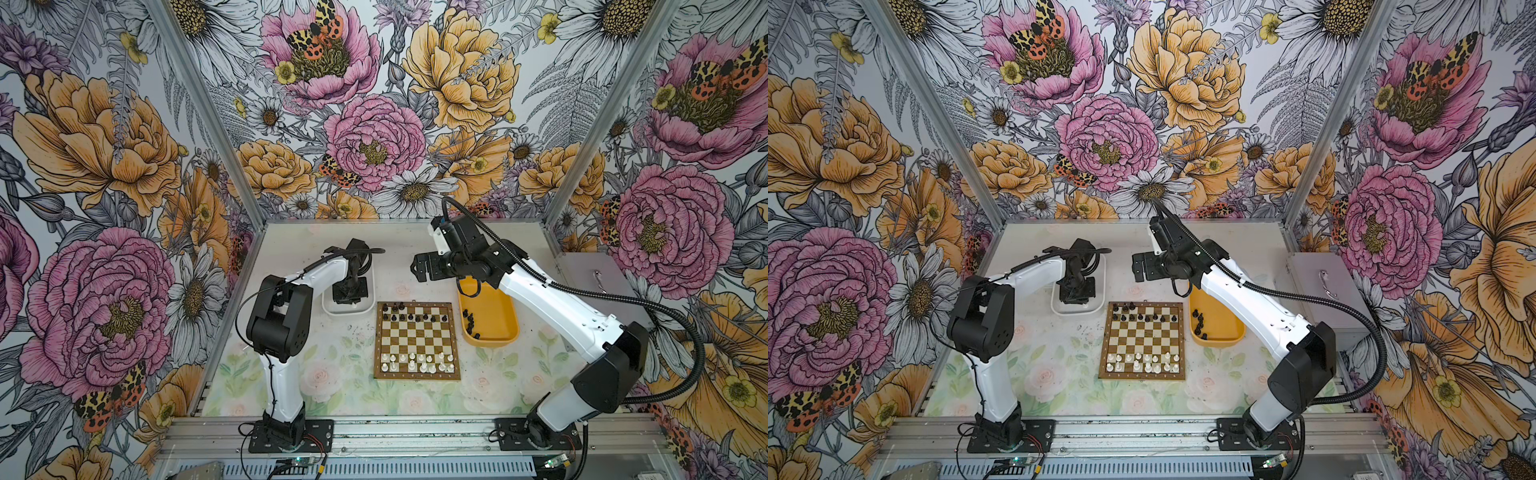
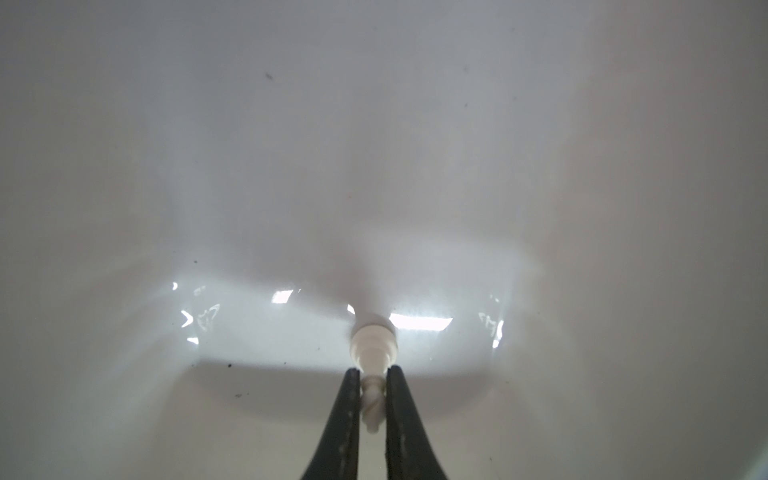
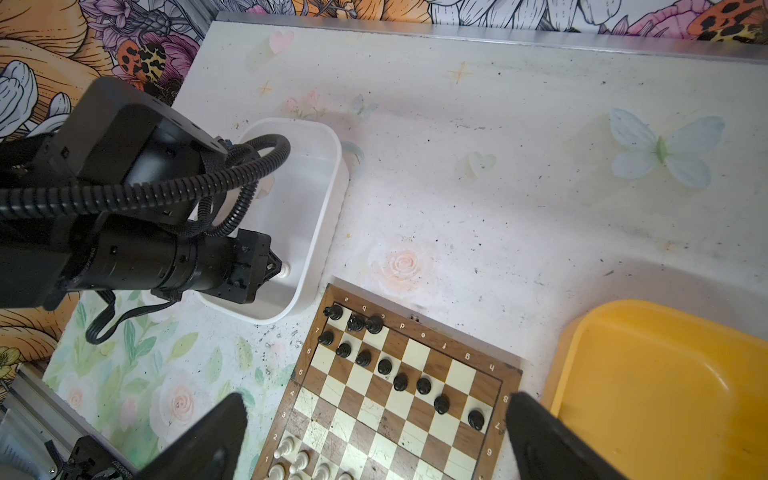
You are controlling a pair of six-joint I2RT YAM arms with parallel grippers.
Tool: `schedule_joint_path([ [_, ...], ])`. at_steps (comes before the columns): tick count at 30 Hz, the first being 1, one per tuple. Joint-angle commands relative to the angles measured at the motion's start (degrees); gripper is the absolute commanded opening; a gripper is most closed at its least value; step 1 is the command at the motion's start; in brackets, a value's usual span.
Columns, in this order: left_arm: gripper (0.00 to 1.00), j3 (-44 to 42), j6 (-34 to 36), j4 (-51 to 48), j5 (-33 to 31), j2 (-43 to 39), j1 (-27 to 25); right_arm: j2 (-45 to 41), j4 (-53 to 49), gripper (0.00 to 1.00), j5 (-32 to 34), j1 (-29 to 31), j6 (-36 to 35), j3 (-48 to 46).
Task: Set up the chess pieces on the board
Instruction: 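Lower the left gripper into the white tub and grasp the last white piece, then carry the last white piece with the left gripper toward the board's near rank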
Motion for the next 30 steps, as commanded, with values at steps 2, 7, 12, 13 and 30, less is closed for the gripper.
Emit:
schedule_joint_path([
  [2,0.10,1.12,0.86,0.86,0.56,-0.16,0.68,-0.95,0.90,1.00,0.98,-0.50,0.40,-0.63],
  [7,0.09,1.25,0.92,0.34,0.63,-0.88,0.64,-0.87,0.94,1.00,0.89,-0.50,0.40,-0.62],
  [12,0.09,2.23,1.05,-1.14,0.13,-2.48,0.57,-1.03,0.96,1.00,0.77,-0.52,0.40,-0.63],
  [13,0.08,2.49,1.06,-1.55,-0.11,-2.90,0.59,-1.13,0.96,1.00,0.77,-0.50,0.40,-0.67],
  [30,0.08,3.77,-5.59,-8.35,-4.49,-15.47,-7.22,-10.20,1.05,1.00,-0.41,-0.59,0.32,-7.94],
])
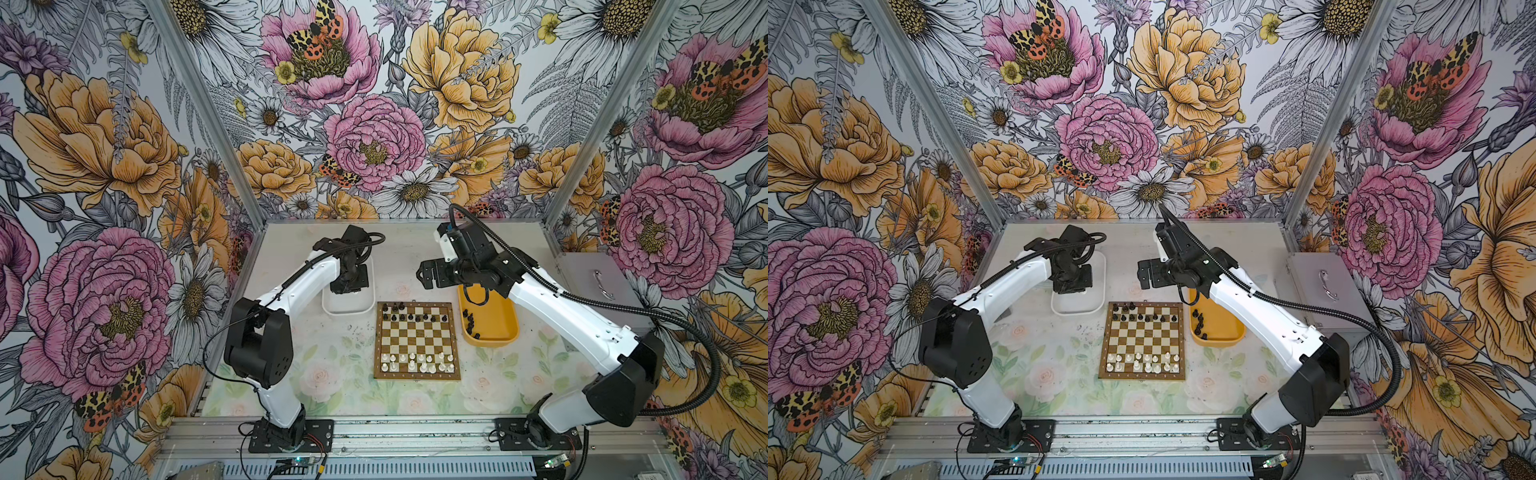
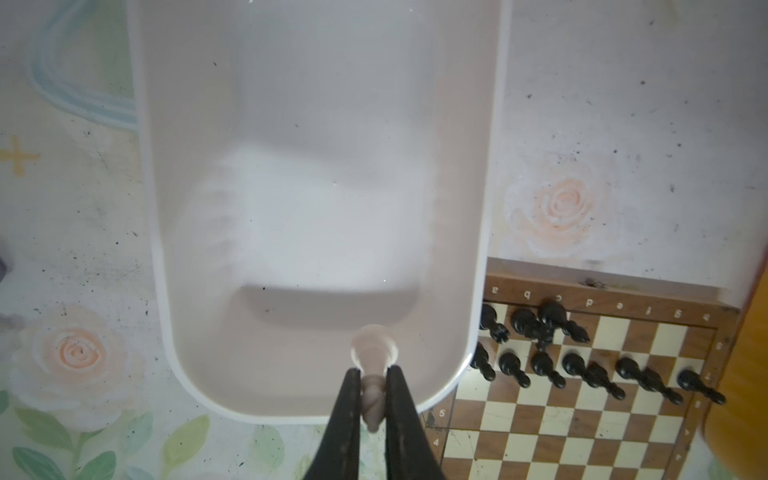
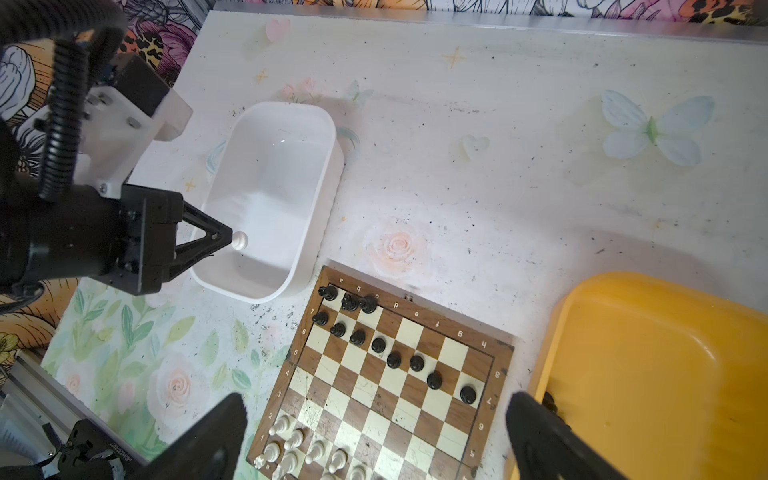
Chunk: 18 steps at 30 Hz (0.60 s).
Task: Set up the chess pieces on the board
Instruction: 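Carry the last white piece with the left gripper toward the board's near rank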
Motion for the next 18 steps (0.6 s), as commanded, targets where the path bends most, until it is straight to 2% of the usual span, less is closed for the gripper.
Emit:
schedule_joint_path([
  [1,0.09,0.72,-3.83,-2.51,-2.33,-2.78,-3.65,-4.88,0.33,1.00,-0.54,-0.26,0.38,-2.14],
  [9,0.09,-2.08,-14.11,-4.73,-5.64,-7.07,-16.31,-16.22,-1.73,1.00,-1.42,-0.26,1.37,-10.47],
  [18,0.09,-5.54,-26.48,-4.94,-8.31,-7.12,-32.64,-28.66,-7.68,1.00,-1.12,-0.26,1.64,-16.24],
])
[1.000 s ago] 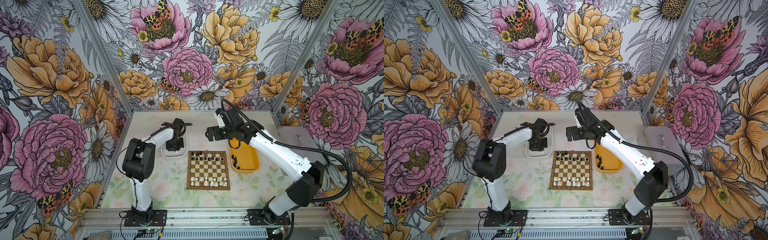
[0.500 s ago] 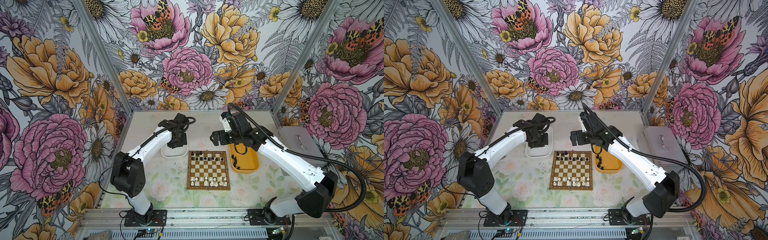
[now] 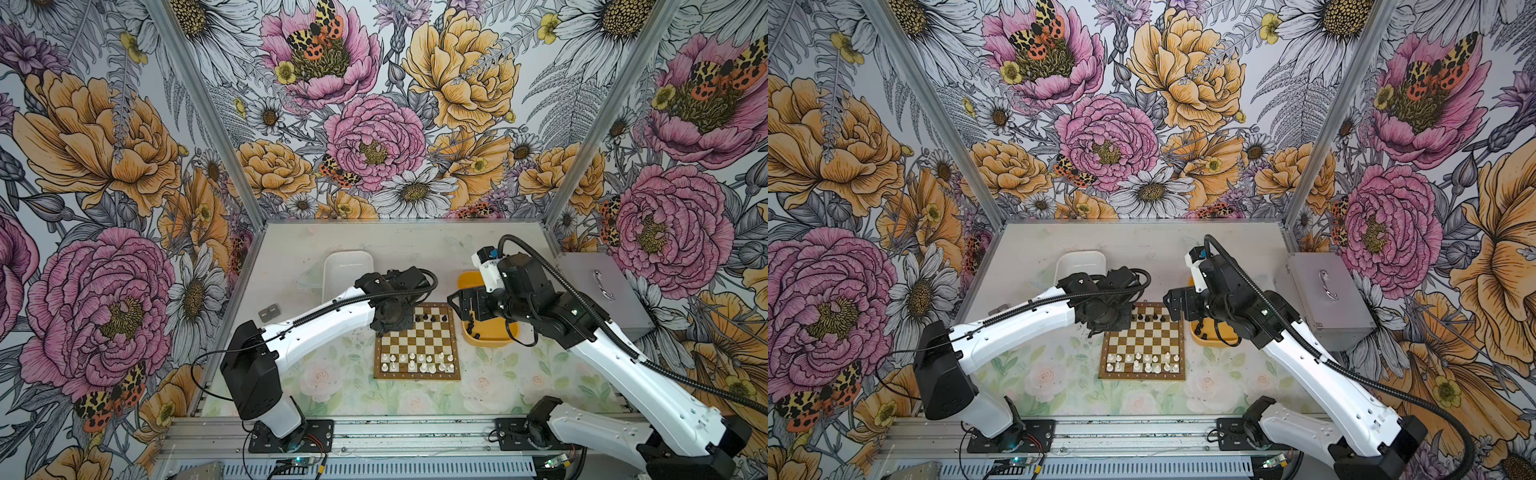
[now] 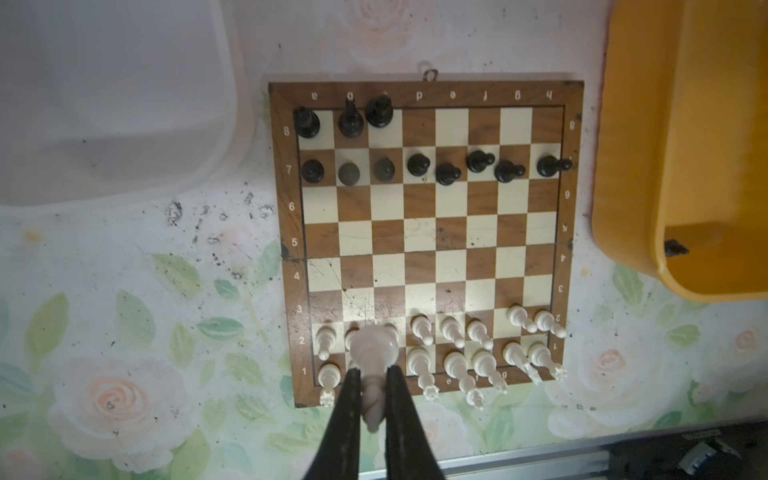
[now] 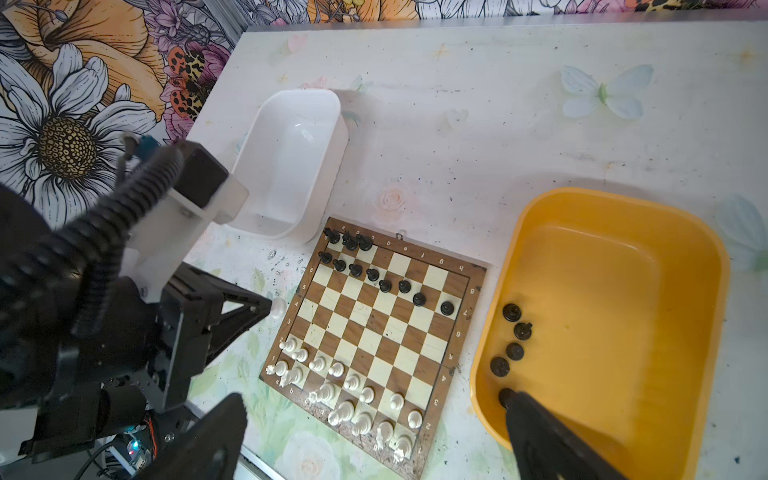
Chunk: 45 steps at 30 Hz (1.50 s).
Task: Set up the chess pieces on the board
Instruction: 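Carry the last white piece with the left gripper toward the board's near rank, then lower the white piece onto the empty near-rank square and open the left gripper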
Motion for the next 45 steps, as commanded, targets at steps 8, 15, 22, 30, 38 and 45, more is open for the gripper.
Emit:
schedule_joint_path([
  [8,0.08,-5.39,-13.30,-0.90,-4.12,-0.91,-10.42,-8.97,-6.72,1.00,-0.08,-0.24,0.69,-1.30],
  [15,0.08,-6.54,-15.84,-0.89,-4.31,1.12,-14.07,-10.84,-9.34,1.00,-0.24,-0.15,0.34,-0.25],
  [22,0.09,-7.19,-15.51,-0.60,-4.16,4.31,-14.63,-11.64,-10.38,1.00,0.02,-0.15,0.26,0.11],
  [30,0.11,-6.40,-14.11,-0.30,-3.96,6.86,-14.12,-11.48,-10.42,1.00,0.45,-0.15,0.26,-0.37],
  [38,0.12,-7.97,-12.50,2.83,-2.67,6.78,-12.93,-11.03,-10.42,1.00,0.95,-0.15,0.39,-0.24],
  [45,0.12,-9.44,-10.94,5.36,-1.75,6.87,-11.74,-10.30,-10.59,1.00,1.22,-0.15,0.52,0.59],
])
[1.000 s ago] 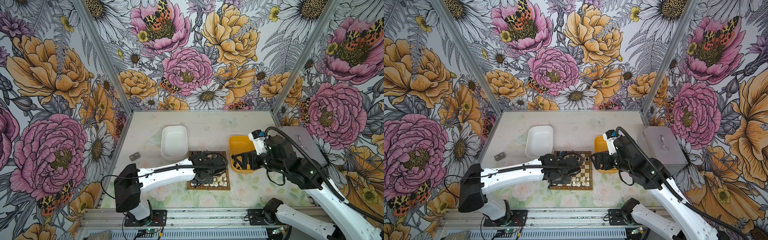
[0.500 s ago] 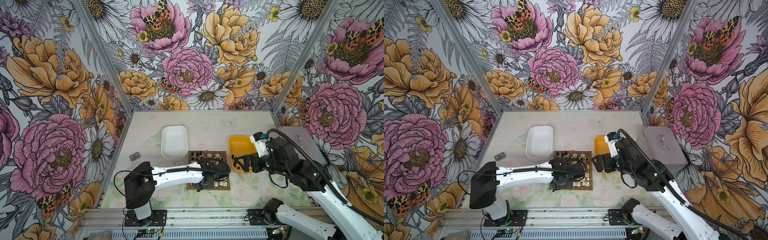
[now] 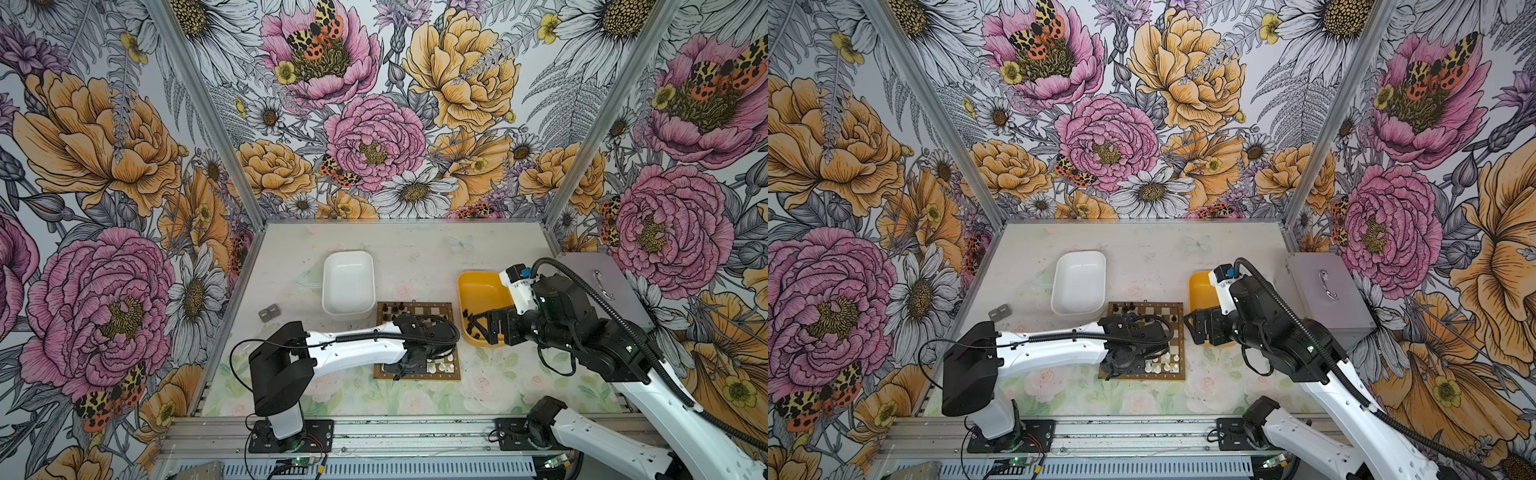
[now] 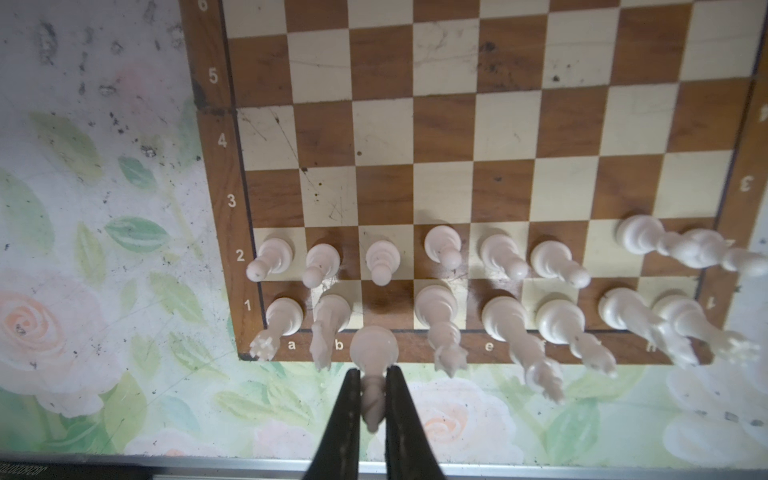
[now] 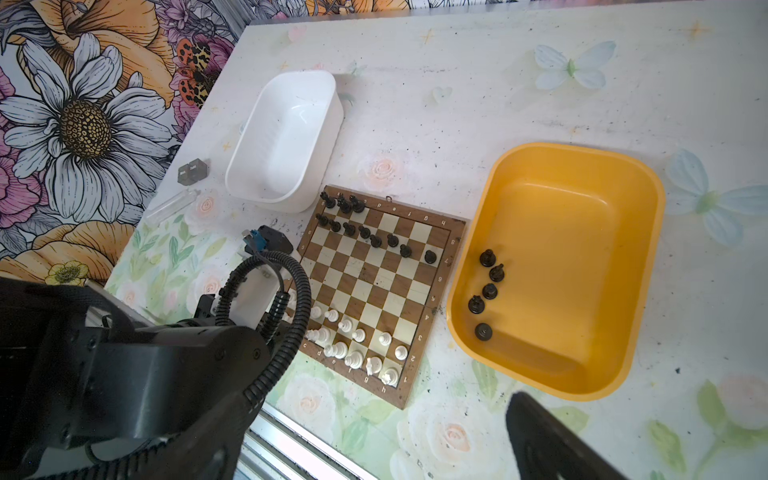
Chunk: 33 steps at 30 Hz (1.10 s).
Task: Set up the chess pieces on the board
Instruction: 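Lower the white piece onto the empty near-rank square and open the left gripper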
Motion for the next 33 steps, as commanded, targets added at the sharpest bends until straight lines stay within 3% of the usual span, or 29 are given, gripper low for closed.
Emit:
schedule_joint_path([
  [1,0.12,-1.00,1.34,2.65,1.02,0.01,0.78,0.61,-0.30,1.00,1.03,-0.15,0.28,1.48],
  [33,0.12,-2.38,3.05,4.68,3.79,1.19,1.99,2.37,-0.06,1.00,1.93,-0.15,0.02,1.27],
])
